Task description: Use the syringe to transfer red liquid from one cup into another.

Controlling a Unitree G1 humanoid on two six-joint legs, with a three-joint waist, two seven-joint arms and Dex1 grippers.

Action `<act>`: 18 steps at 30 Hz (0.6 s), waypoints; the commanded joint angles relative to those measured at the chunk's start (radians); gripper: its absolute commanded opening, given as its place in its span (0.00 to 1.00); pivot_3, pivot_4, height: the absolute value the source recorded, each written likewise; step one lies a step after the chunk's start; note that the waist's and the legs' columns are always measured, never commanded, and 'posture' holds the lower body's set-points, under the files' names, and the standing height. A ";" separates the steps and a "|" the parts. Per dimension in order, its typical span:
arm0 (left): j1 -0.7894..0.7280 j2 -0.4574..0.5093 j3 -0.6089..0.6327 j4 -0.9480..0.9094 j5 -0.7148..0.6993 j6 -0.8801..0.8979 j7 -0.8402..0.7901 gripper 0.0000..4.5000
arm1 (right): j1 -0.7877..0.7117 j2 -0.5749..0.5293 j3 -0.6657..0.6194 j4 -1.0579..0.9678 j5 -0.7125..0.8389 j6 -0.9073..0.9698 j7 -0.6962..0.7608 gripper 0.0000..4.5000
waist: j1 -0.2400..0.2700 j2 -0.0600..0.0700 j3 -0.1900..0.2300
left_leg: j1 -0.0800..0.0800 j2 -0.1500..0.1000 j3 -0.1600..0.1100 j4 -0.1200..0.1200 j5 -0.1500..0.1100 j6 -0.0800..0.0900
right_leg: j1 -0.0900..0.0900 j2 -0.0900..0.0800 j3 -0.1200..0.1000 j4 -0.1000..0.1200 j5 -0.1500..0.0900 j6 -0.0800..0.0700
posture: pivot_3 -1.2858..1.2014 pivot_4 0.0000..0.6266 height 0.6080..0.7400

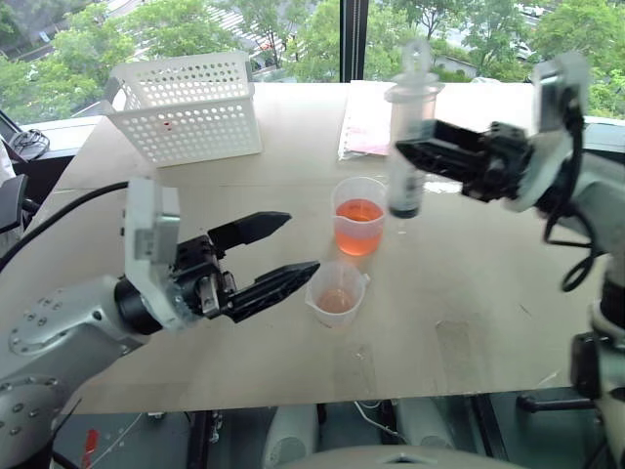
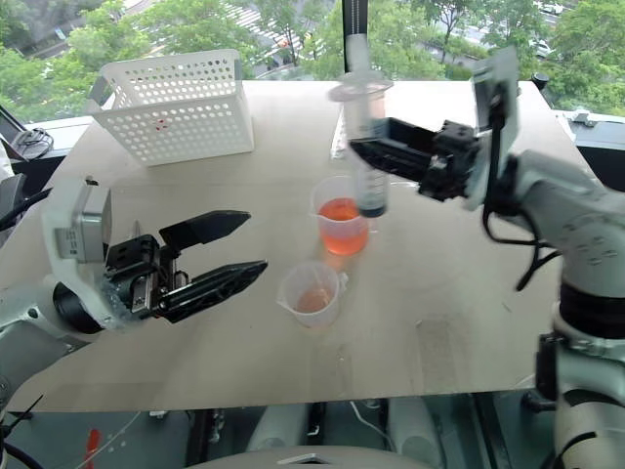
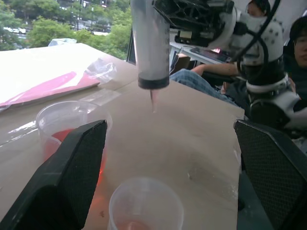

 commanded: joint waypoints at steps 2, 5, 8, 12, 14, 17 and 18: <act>0.002 0.019 0.000 -0.052 0.000 -0.041 0.010 0.96 | 0.032 -0.176 0.004 0.089 0.004 0.195 -0.006 0.29 | -0.002 0.000 0.000 | 0.000 0.000 0.000 -0.001 0.000 0.000 | 0.000 0.000 0.001 0.000 0.000 0.000 | 0.52 0.24 1.00; 0.006 0.039 -0.016 -0.071 0.025 -0.043 -0.009 0.96 | 0.023 -0.172 0.080 0.200 -0.092 0.229 -0.046 0.29 | -0.011 -0.001 -0.001 | 0.001 0.000 0.000 0.000 0.000 0.000 | 0.000 0.001 0.002 -0.001 0.000 0.000 | 0.52 0.24 1.00; 0.015 0.062 -0.034 -0.097 0.061 -0.049 -0.035 0.96 | 0.016 -0.125 0.178 0.330 -0.226 0.192 -0.040 0.29 | -0.014 -0.001 0.000 | 0.002 0.000 0.001 0.000 0.000 0.000 | 0.000 0.002 0.006 0.000 0.000 0.000 | 0.52 0.24 1.00; 0.050 0.071 -0.020 -0.118 0.092 -0.064 -0.053 0.96 | 0.013 -0.099 0.374 0.503 -0.442 0.070 0.065 0.29 | -0.008 0.000 0.000 | 0.001 0.000 0.006 0.000 0.000 0.000 | -0.002 0.002 0.005 0.000 0.000 0.001 | 0.52 0.24 1.00; 0.064 0.078 -0.012 -0.126 0.113 -0.072 -0.066 0.96 | 0.001 -0.116 0.457 0.555 -0.529 0.013 0.146 0.29 | -0.005 0.000 0.000 | -0.001 0.000 0.006 0.000 0.000 0.000 | -0.003 0.002 0.006 0.000 0.000 0.001 | 0.52 0.24 1.00; 0.100 0.073 -0.007 -0.141 0.140 -0.087 -0.077 0.96 | -0.012 -0.140 0.558 0.611 -0.634 -0.087 0.291 0.29 | -0.001 -0.001 -0.001 | -0.001 0.000 0.005 0.000 0.000 0.001 | -0.002 0.002 0.005 -0.002 0.000 0.001 | 0.52 0.24 1.00; 0.116 0.074 -0.005 -0.147 0.152 -0.091 -0.088 0.96 | -0.022 -0.143 0.585 0.627 -0.663 -0.118 0.338 0.29 | -0.001 -0.001 -0.001 | -0.001 0.000 0.006 0.000 -0.001 0.001 | -0.001 0.002 0.005 -0.004 0.000 0.001 | 0.52 0.24 1.00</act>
